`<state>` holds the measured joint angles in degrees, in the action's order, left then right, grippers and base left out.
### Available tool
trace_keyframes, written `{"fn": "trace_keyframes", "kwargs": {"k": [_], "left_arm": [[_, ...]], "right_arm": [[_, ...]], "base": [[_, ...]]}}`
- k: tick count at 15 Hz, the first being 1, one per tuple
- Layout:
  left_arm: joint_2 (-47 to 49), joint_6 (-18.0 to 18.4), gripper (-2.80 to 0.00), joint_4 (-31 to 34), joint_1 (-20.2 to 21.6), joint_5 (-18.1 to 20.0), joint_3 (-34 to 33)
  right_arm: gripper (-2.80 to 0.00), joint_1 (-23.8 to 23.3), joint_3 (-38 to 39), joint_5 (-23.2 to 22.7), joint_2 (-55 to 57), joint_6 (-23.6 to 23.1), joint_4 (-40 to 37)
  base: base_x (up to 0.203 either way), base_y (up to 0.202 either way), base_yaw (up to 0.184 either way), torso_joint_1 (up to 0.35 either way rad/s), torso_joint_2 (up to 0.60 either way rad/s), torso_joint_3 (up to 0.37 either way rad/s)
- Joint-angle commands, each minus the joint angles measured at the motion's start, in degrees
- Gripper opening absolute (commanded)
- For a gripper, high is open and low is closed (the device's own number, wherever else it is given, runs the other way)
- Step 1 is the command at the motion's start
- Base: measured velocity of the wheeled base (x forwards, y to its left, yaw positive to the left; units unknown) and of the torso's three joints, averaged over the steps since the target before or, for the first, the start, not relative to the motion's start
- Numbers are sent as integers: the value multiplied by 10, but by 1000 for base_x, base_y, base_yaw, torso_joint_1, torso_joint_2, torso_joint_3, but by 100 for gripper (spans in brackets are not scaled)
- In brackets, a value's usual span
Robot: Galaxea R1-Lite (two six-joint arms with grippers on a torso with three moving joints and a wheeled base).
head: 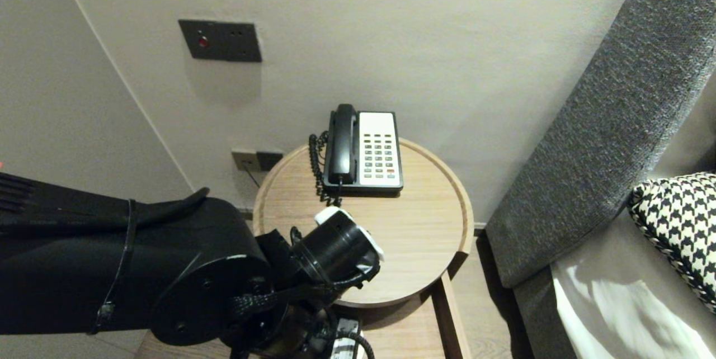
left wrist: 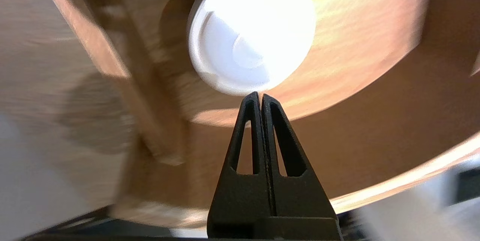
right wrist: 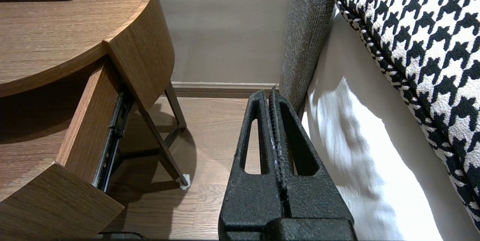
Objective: Open the nightstand drawer, then take the remote control out of the drawer one by one and place them on the table
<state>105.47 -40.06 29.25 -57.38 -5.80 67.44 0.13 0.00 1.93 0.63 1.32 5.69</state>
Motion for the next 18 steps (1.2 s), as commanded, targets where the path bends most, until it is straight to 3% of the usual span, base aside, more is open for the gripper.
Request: {"fn": "trace_keyframes", "kwargs": {"k": [1, 9, 18], "left_arm": [[7, -35, -280, 7, 2, 0, 34], [3, -48, -280, 74, 7, 1, 58], [46, -70, -280, 75, 5, -6, 64]], "right_arm": [[-280, 0, 23, 0, 0, 0, 0], [-280, 0, 23, 0, 0, 0, 0], [-280, 0, 23, 0, 0, 0, 0]], "base": [[0, 0, 0, 0, 0, 0], [0, 0, 0, 0, 0, 0], [0, 0, 0, 0, 0, 0]]}}
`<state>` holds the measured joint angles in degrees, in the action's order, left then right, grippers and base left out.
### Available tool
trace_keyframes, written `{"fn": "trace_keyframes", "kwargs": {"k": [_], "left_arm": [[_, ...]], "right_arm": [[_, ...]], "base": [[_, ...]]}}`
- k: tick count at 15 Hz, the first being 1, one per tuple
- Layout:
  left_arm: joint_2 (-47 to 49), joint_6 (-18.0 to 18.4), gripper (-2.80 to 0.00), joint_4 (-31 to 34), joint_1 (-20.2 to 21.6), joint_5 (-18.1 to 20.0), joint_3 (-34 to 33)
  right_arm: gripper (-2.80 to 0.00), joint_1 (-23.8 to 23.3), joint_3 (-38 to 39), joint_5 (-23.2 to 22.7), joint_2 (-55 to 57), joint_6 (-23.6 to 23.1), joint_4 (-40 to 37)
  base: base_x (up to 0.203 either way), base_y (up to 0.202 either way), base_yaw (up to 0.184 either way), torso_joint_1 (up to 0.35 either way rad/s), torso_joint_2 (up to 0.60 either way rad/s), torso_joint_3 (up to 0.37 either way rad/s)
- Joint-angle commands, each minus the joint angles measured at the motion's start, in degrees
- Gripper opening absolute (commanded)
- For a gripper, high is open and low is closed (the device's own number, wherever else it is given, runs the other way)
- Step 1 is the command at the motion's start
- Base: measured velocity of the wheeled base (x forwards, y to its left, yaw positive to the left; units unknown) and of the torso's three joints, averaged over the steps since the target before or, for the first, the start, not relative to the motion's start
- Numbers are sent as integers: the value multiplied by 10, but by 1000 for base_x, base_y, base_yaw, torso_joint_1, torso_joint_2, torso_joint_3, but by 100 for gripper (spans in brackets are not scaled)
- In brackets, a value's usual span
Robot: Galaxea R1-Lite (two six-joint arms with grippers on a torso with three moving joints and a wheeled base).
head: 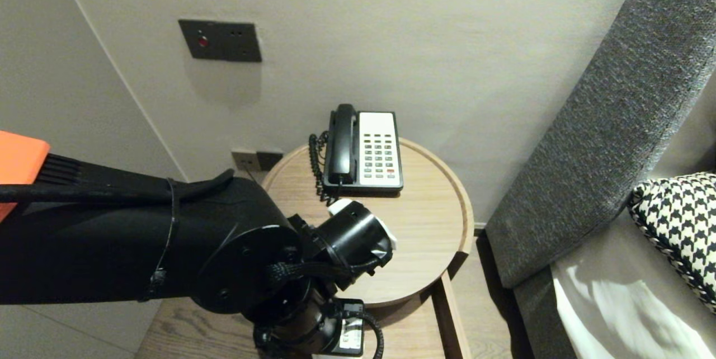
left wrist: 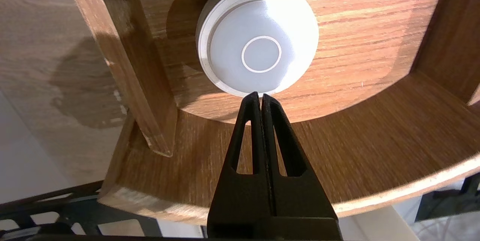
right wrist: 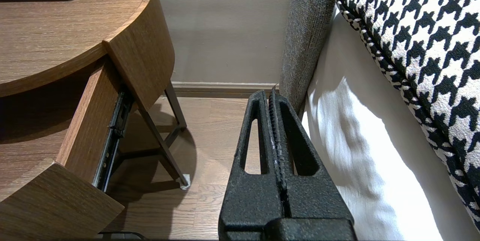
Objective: Take the remote control out of the drawer one by one and place them on the table
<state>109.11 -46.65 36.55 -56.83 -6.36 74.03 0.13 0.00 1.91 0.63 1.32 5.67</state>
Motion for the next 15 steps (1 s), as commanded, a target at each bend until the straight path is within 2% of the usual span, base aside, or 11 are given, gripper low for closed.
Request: {"fn": "trace_keyframes", "kwargs": {"k": [1, 3, 8, 12, 15], "left_arm": [[9, -4, 0, 2, -1, -2, -3], [10, -5, 0, -1, -1, -20, 3], [16, -20, 0, 11, 0, -21, 26], [54, -67, 0, 11, -1, -22, 50], [66, -71, 0, 12, 0, -22, 50]], "right_arm": [[-280, 0, 23, 0, 0, 0, 0], [-280, 0, 23, 0, 0, 0, 0], [-280, 0, 23, 0, 0, 0, 0], [-280, 0, 23, 0, 0, 0, 0], [-280, 0, 23, 0, 0, 0, 0]], "base": [[0, 0, 0, 0, 0, 0], [0, 0, 0, 0, 0, 0], [0, 0, 0, 0, 0, 0], [0, 0, 0, 0, 0, 0], [0, 0, 0, 0, 0, 0]]}}
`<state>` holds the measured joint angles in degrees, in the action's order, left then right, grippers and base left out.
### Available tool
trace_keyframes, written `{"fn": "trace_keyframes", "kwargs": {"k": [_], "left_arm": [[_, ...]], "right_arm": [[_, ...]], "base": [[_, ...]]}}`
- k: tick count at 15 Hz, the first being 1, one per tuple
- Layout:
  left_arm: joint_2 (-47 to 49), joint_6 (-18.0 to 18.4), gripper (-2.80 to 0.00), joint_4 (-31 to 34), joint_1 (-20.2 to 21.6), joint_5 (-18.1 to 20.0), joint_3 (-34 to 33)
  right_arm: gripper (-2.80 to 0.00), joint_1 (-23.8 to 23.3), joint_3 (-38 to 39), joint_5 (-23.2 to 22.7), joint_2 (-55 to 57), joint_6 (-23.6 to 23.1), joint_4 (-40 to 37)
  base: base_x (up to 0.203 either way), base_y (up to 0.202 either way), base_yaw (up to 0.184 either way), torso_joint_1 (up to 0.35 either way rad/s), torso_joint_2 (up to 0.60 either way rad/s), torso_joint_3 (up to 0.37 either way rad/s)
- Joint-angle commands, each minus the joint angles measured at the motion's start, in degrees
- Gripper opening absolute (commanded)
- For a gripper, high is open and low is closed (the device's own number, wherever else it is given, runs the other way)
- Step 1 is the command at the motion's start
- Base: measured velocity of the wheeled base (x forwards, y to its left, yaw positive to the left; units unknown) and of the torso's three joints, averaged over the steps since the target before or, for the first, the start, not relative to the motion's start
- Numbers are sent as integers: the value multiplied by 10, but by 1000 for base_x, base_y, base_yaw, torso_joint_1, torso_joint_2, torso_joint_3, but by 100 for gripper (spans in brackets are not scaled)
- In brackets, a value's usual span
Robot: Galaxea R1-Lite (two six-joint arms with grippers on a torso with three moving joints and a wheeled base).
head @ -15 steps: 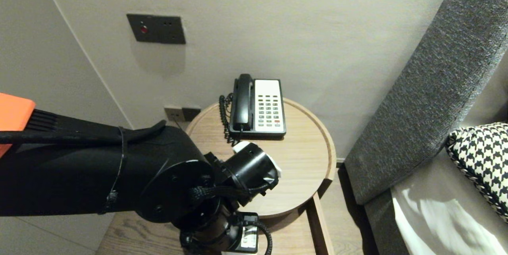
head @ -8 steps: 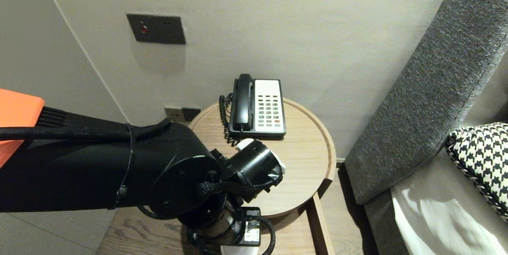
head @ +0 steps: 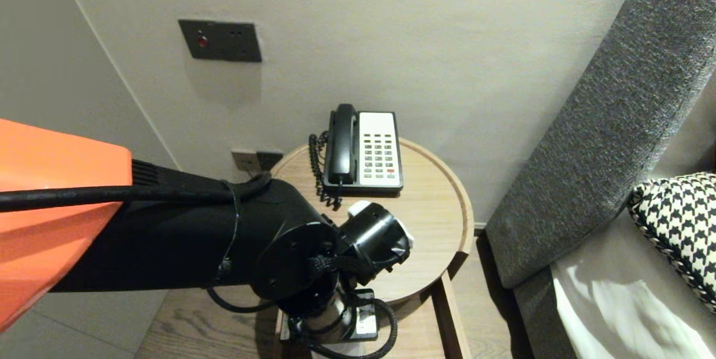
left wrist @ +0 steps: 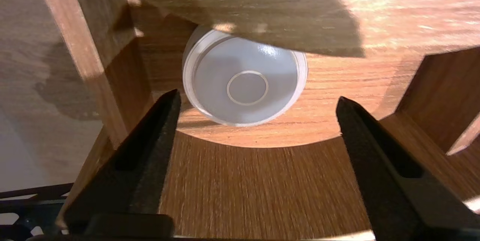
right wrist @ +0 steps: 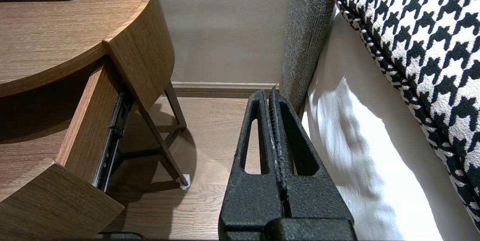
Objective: Take the remote control out of the drawer one by one and place them on the table
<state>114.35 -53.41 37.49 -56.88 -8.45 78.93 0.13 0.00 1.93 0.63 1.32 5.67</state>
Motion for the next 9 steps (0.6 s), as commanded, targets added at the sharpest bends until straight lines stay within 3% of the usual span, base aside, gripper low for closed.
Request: {"fn": "trace_keyframes", "kwargs": {"k": [1, 9], "left_arm": [[15, -6, 0, 3, 0, -2, 0], [30, -31, 0, 0, 1, -3, 2]], "right_arm": [[-280, 0, 23, 0, 0, 0, 0], [-280, 0, 23, 0, 0, 0, 0]], "base": [[0, 0, 0, 0, 0, 0], [0, 0, 0, 0, 0, 0]]}}
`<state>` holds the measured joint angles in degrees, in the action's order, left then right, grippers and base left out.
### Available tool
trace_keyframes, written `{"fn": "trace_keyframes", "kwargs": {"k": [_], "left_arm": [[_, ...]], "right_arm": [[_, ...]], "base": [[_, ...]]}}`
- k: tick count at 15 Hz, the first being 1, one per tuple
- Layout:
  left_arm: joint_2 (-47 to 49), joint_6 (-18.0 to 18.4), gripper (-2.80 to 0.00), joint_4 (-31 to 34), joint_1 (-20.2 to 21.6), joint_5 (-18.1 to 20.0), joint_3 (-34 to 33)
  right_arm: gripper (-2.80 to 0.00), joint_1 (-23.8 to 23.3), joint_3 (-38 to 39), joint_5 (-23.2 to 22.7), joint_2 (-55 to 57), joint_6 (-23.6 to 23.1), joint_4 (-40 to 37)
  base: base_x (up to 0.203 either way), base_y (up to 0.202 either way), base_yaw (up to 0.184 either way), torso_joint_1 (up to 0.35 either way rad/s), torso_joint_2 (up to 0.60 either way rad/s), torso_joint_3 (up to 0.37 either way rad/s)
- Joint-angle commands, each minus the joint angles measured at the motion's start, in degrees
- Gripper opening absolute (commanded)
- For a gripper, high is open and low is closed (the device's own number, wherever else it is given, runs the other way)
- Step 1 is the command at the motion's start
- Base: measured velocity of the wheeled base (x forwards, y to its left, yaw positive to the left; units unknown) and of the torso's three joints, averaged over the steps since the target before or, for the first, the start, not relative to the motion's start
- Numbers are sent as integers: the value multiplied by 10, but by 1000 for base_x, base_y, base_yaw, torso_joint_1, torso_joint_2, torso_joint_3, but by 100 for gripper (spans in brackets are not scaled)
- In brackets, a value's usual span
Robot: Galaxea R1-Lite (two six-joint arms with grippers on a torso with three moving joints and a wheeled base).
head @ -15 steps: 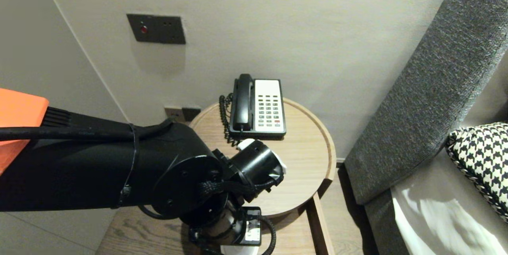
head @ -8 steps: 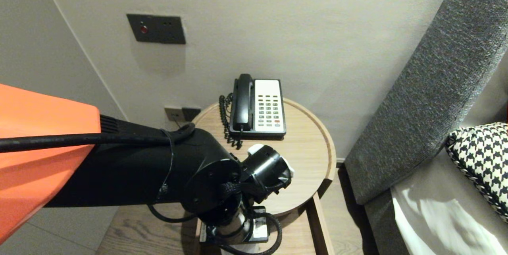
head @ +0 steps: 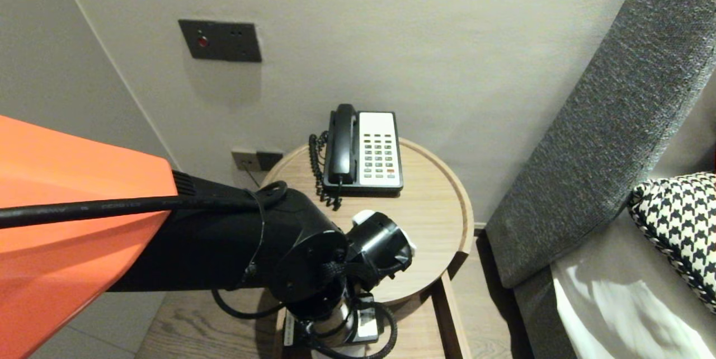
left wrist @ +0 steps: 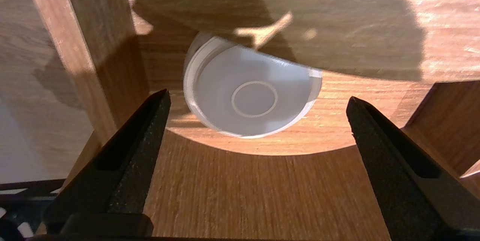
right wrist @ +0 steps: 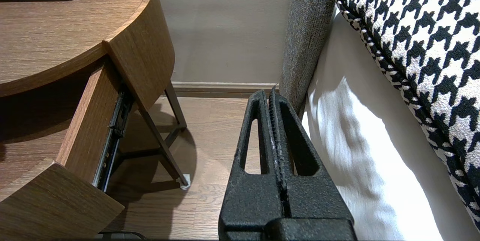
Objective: Take the remote control out of the drawer one by one and place them on the table
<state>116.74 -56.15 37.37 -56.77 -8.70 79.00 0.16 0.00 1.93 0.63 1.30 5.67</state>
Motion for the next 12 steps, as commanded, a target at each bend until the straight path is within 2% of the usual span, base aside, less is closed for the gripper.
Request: {"fn": "trace_keyframes", "kwargs": {"k": [1, 12], "left_arm": [[9, -4, 0, 1, 0, -1, 1], [50, -3, 0, -6, 3, 1, 10]], "right_arm": [[-280, 0, 23, 0, 0, 0, 0], [-280, 0, 23, 0, 0, 0, 1]], "base": [[0, 0, 0, 0, 0, 0], [0, 0, 0, 0, 0, 0]]}}
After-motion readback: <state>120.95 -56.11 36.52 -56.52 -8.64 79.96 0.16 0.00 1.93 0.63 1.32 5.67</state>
